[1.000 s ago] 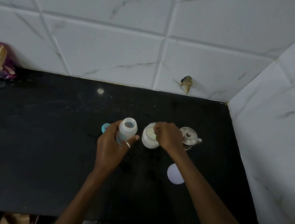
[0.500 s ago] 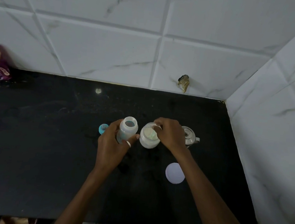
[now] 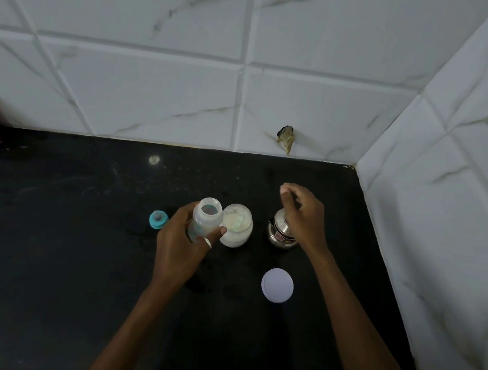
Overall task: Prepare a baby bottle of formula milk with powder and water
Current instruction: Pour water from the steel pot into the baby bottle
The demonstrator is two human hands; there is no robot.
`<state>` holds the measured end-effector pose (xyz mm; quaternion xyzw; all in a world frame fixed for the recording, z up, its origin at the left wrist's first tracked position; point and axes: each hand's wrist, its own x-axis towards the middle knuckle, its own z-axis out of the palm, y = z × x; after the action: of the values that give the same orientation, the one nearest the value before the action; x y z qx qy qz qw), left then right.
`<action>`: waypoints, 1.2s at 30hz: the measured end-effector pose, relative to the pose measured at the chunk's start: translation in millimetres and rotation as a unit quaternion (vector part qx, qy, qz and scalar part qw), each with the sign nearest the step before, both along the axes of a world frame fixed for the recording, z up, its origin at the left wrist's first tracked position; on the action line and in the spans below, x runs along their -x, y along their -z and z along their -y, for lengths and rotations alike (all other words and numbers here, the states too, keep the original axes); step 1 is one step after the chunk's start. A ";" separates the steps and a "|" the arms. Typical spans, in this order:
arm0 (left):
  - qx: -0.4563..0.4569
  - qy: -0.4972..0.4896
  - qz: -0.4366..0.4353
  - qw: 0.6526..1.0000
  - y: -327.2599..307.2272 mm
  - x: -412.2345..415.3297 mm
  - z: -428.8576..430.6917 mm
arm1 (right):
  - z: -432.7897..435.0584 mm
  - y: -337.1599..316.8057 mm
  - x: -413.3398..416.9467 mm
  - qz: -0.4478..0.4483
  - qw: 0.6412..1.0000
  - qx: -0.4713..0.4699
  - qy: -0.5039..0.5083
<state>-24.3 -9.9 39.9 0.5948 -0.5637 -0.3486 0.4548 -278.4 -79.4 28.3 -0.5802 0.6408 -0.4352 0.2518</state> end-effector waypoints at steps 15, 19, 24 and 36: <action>0.006 0.004 0.034 0.999 -2.6 22.4 -19.3 | -25.6 65.6 56.8 0.128 0.980 -0.114 0.105; 0.013 0.000 0.047 0.999 -2.4 27.6 -24.0 | -24.5 79.6 58.9 0.160 0.972 -0.130 0.113; 0.011 -0.004 0.050 0.999 -0.6 33.8 -28.6 | -20.2 93.3 63.8 0.172 0.968 -0.141 0.116; 0.010 -0.017 0.045 0.999 -1.4 49.6 -32.6 | -15.5 98.8 64.8 0.183 0.966 -0.140 0.115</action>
<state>-73.9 22.7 41.3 0.6150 -0.5771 -0.3077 0.4406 -343.2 -63.9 -70.5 -0.3720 0.7005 -0.4658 0.3923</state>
